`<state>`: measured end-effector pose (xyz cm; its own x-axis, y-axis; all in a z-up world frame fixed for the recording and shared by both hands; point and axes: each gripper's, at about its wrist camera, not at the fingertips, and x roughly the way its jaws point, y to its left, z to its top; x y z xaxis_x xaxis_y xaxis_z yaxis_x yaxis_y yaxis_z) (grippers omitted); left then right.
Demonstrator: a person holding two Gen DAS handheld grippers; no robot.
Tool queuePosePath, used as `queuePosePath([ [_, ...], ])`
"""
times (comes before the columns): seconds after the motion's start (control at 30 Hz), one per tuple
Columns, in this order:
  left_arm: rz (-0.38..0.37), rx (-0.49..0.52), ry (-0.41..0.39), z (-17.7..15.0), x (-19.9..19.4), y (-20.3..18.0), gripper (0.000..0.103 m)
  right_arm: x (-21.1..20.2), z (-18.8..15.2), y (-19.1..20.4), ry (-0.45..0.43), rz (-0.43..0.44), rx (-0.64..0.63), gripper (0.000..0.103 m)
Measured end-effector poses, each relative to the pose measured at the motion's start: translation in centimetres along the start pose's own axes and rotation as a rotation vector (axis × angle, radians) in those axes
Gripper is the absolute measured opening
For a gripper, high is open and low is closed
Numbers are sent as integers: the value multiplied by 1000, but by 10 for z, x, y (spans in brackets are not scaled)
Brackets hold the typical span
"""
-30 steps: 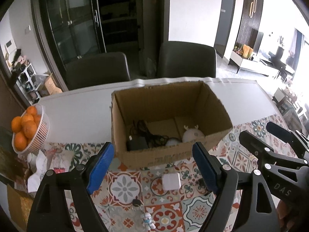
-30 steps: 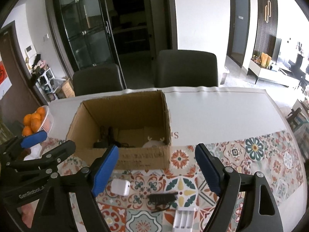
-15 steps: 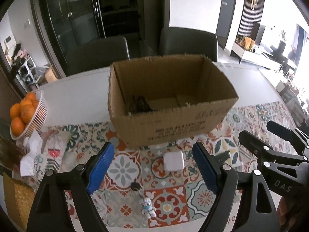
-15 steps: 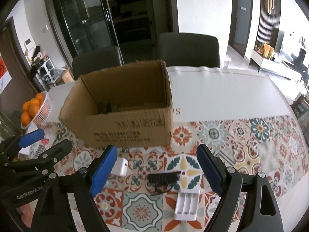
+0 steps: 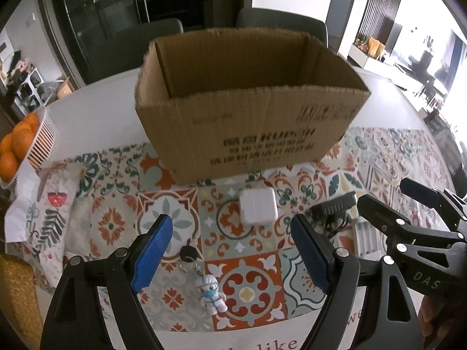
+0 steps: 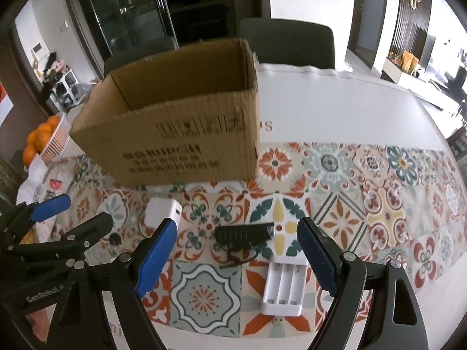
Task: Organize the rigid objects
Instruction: 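Move left tool toward white square charger while right tool approaches black flashlight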
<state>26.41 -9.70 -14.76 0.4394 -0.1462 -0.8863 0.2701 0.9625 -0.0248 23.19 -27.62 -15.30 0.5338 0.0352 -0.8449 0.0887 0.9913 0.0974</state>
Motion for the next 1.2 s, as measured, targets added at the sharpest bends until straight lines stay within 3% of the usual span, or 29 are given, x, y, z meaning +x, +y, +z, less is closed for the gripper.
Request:
queuePosePath([
  [0.4, -21, 8, 64, -11, 35, -2, 83, 37, -18, -6, 89, 4, -8, 85],
  [1.2, -81, 11, 137, 4, 83, -12, 80, 106, -11, -16, 185, 53, 4, 85],
])
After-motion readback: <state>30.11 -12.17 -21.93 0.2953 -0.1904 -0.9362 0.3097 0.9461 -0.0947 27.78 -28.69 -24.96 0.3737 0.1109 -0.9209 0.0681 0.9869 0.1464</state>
